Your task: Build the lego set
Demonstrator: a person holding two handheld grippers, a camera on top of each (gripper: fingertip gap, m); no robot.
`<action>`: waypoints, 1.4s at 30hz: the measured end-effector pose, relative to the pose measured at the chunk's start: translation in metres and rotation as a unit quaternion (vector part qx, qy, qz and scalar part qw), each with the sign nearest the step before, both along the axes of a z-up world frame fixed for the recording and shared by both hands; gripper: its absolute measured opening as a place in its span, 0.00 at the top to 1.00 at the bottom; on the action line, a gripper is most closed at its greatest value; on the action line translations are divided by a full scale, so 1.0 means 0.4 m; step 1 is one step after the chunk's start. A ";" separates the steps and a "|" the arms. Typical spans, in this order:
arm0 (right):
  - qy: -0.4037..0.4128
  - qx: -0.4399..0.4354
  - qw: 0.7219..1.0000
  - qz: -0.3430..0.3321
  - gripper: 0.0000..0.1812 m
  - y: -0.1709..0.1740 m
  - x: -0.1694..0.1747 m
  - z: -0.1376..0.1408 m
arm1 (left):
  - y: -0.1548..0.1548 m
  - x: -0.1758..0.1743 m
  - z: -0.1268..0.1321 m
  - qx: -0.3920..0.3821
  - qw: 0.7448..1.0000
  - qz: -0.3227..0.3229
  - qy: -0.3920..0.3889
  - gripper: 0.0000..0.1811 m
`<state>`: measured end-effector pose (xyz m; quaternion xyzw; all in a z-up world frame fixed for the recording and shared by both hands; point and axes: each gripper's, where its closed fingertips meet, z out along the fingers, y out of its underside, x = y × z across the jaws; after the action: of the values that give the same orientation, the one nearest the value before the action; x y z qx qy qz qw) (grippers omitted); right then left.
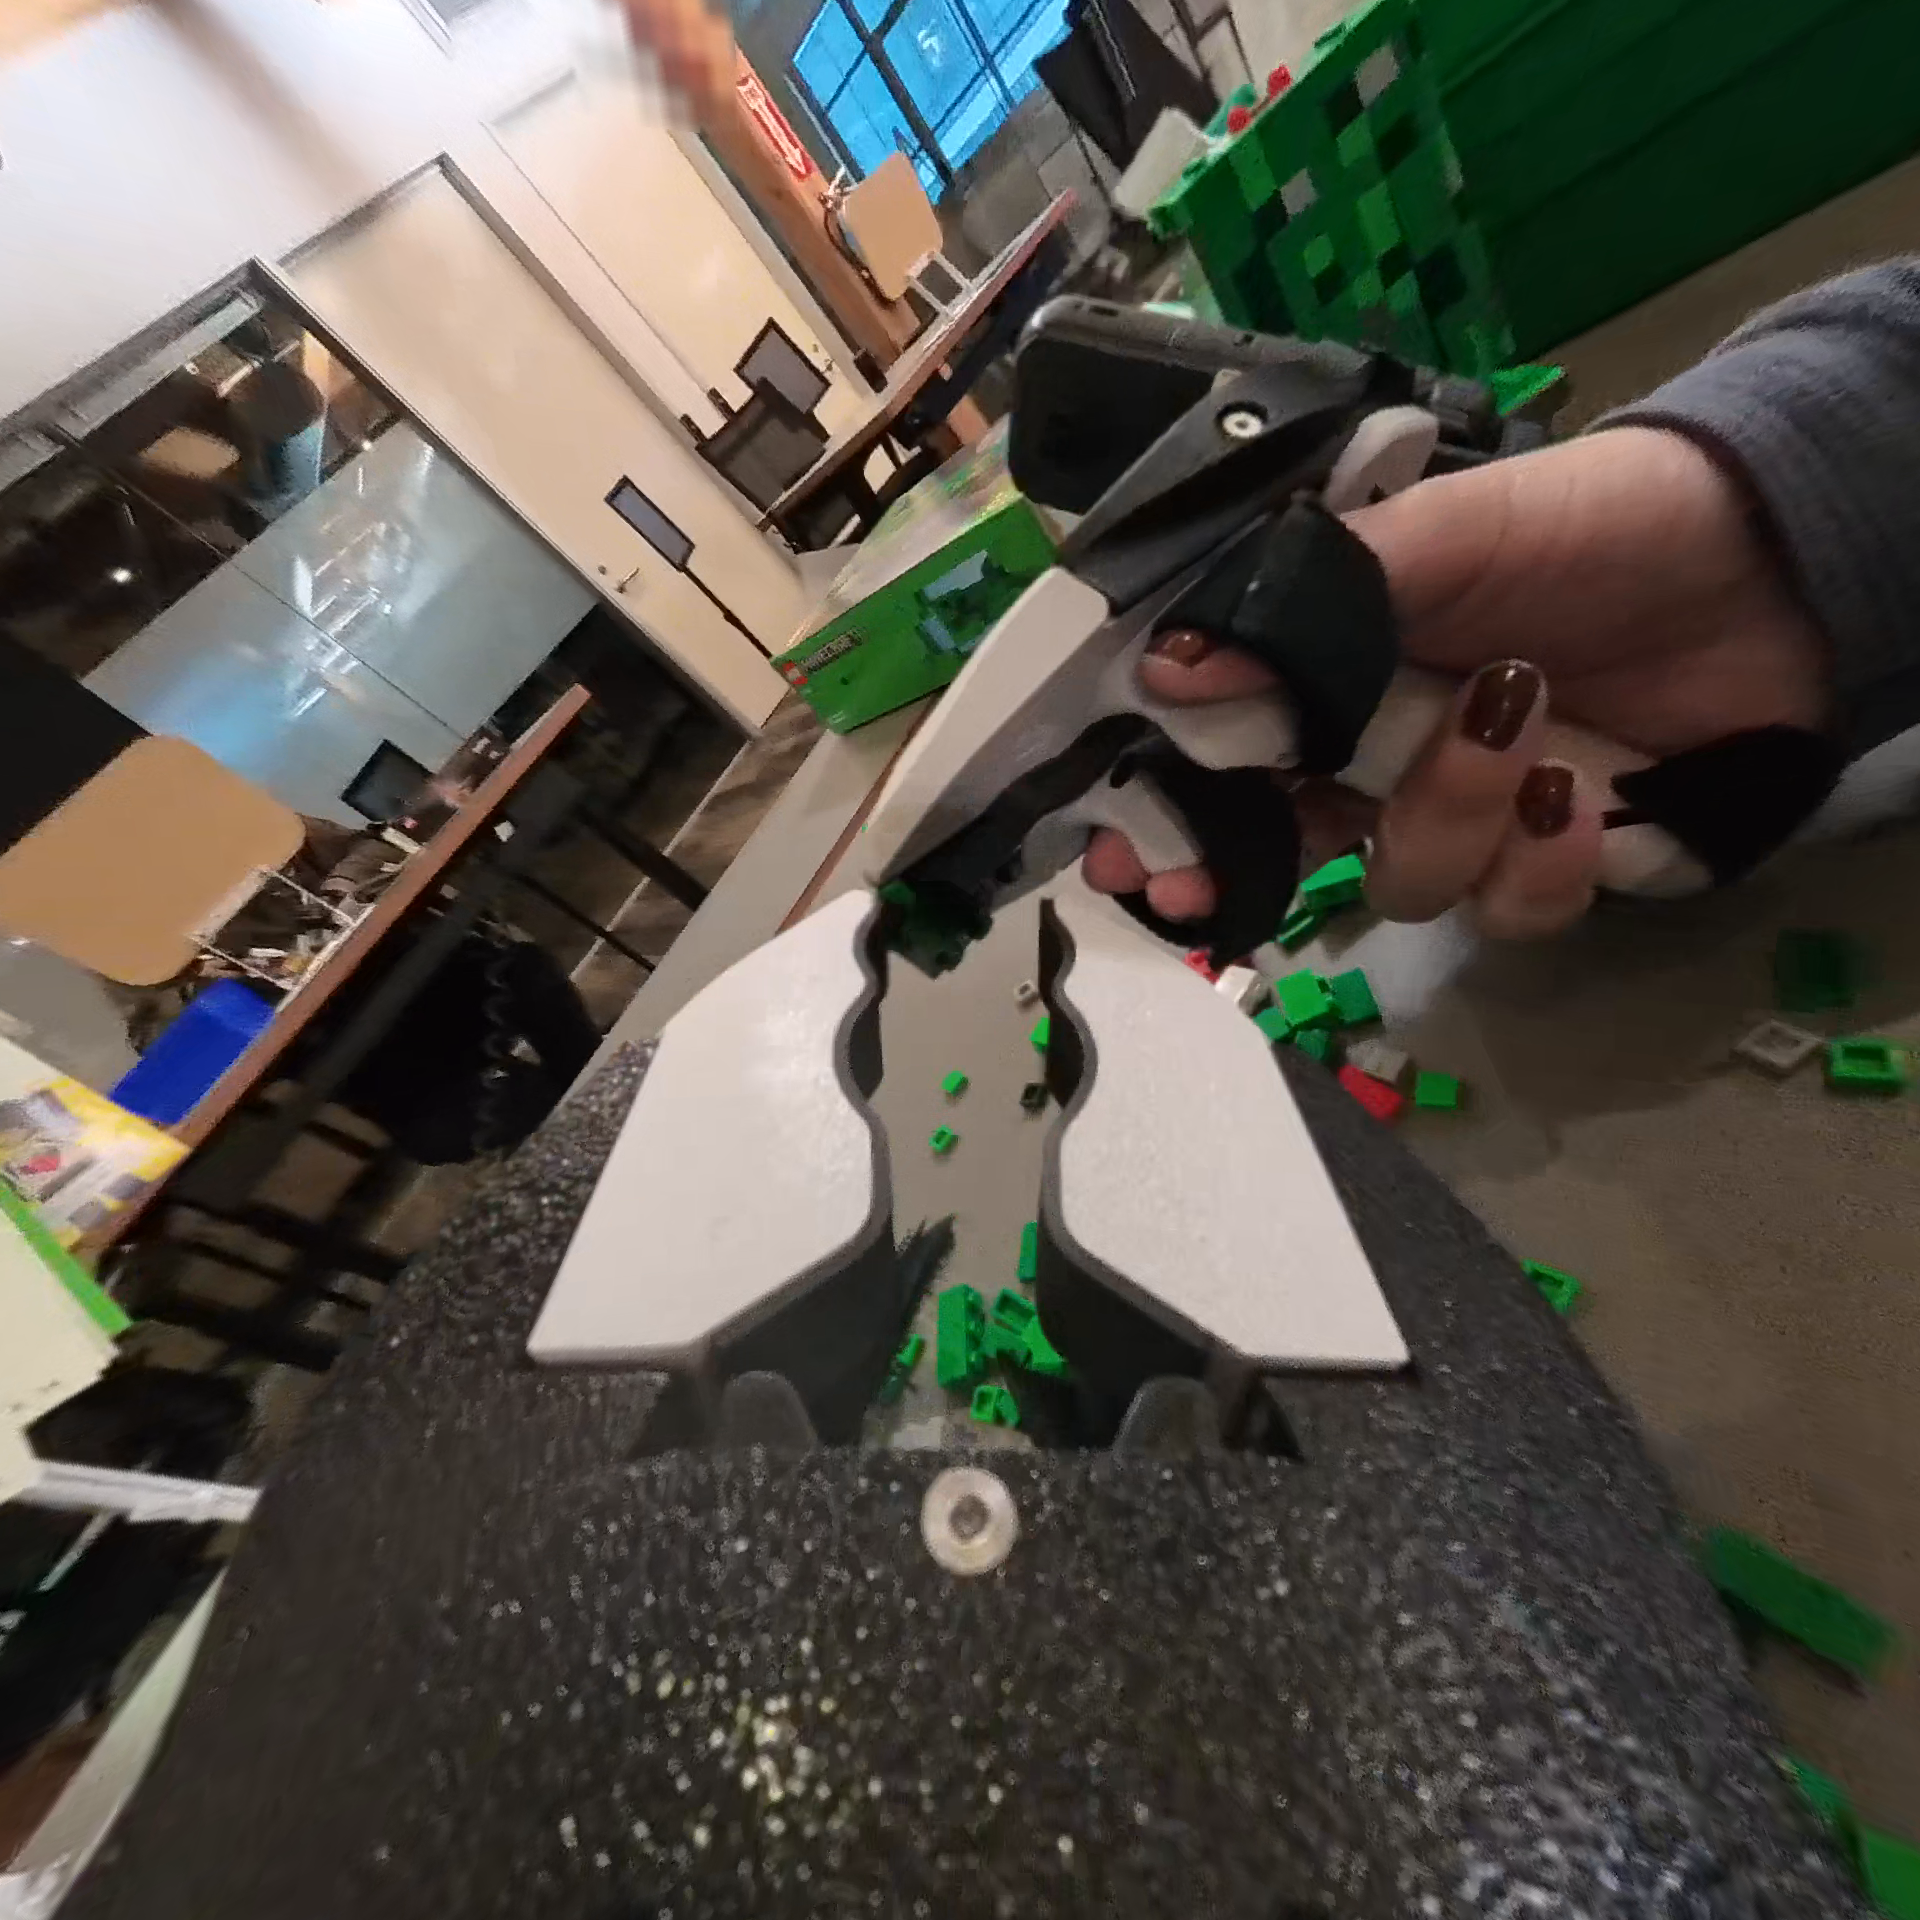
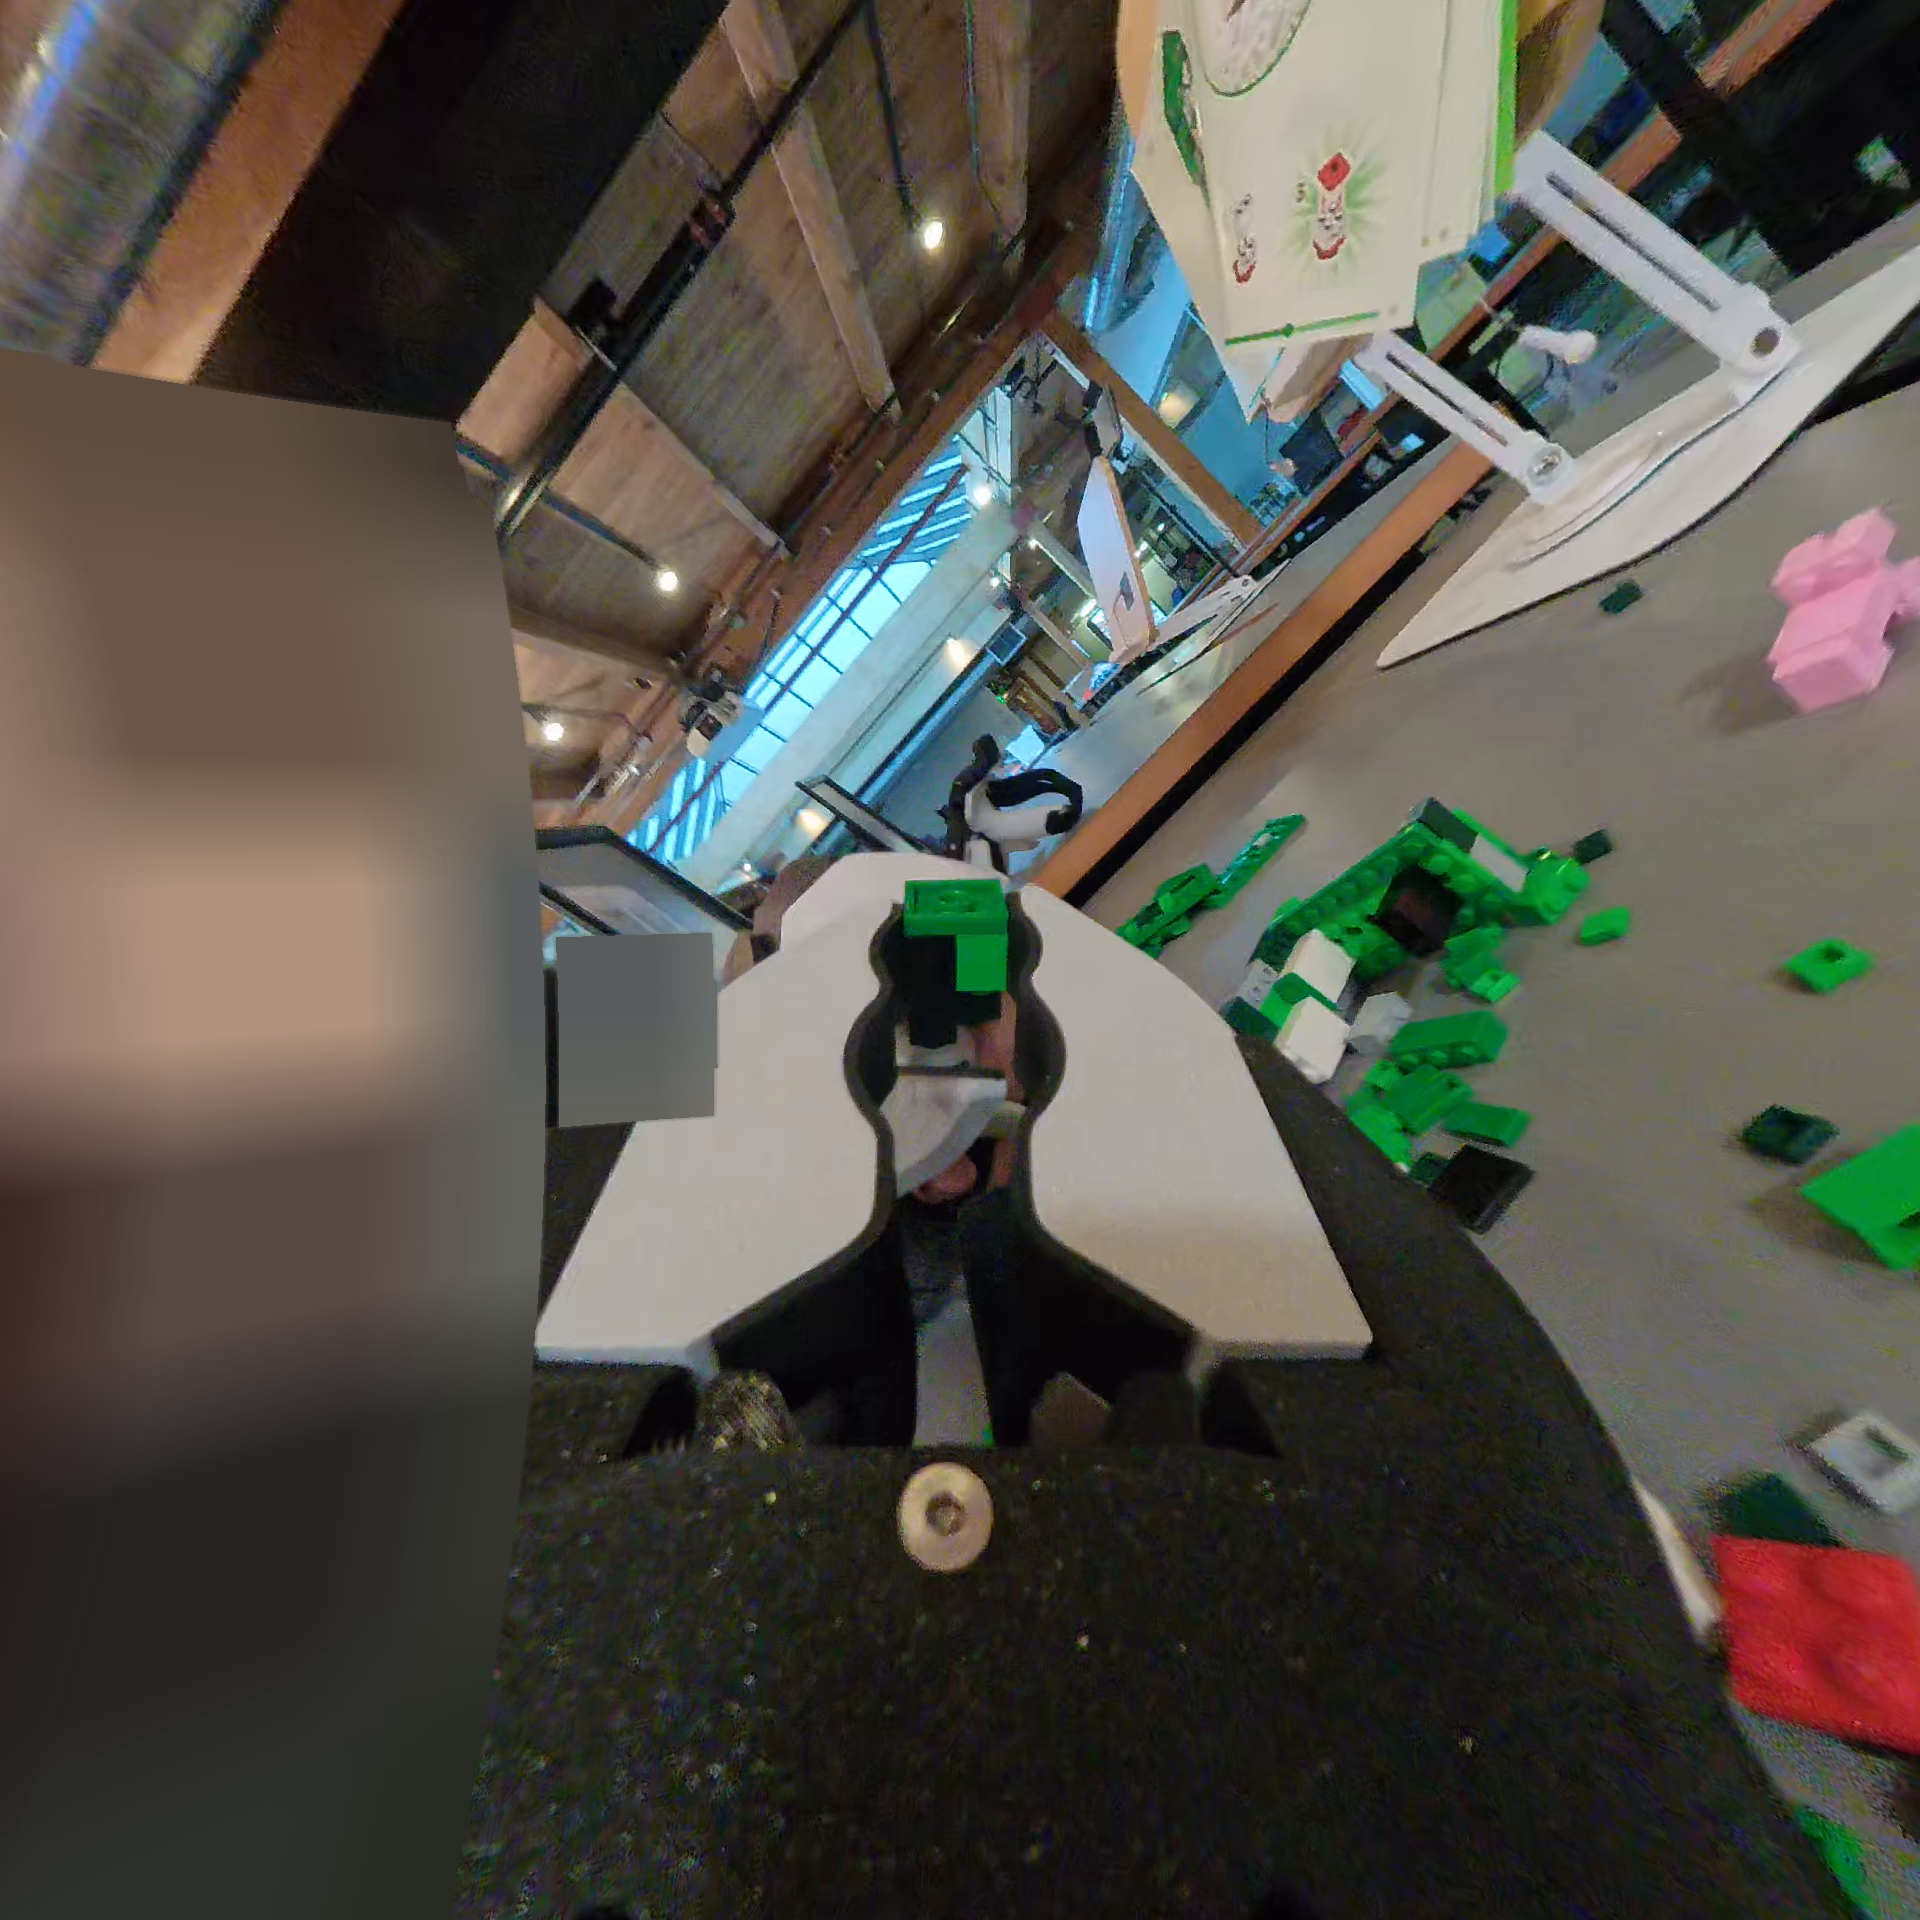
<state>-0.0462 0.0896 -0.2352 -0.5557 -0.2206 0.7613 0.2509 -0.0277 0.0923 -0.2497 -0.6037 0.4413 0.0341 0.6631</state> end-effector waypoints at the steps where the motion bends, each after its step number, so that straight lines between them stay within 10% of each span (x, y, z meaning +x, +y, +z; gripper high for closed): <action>1: 0.003 -0.014 1.000 0.000 0.91 0.000 -0.003 -0.002 | 0.004 -0.003 -0.001 0.005 1.000 0.012 0.005 0.87; 10: -0.071 0.089 0.993 -0.034 0.80 0.015 0.000 -0.030 | 0.011 -0.032 -0.031 -0.101 0.994 -0.011 -0.032 0.91; 19: -0.305 0.383 0.871 -0.034 0.85 -0.013 0.013 -0.129 | -0.012 -0.030 -0.120 -0.193 0.978 -0.049 0.063 0.91; 28: -0.292 0.427 0.856 0.014 0.84 -0.040 0.032 -0.136 | -0.044 -0.008 -0.115 -0.215 0.970 -0.104 0.042 0.91; 34: -0.296 0.604 0.739 0.034 0.72 -0.086 0.055 -0.144 | -0.130 0.013 -0.148 -0.378 0.900 -0.216 -0.017 0.91; 38: -0.324 0.720 0.613 0.026 0.75 -0.101 0.056 -0.169 | -0.153 0.010 -0.147 -0.465 0.846 -0.245 -0.085 0.91; 42: -0.301 0.772 0.559 -0.001 0.85 -0.112 0.036 -0.163 | -0.162 0.006 -0.134 -0.504 0.810 -0.268 -0.136 0.91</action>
<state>-0.0317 0.0447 -0.3003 -0.3465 -0.7863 0.0874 0.5040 -0.0255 0.0276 -0.3034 -0.7093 0.4459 -0.4548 0.3020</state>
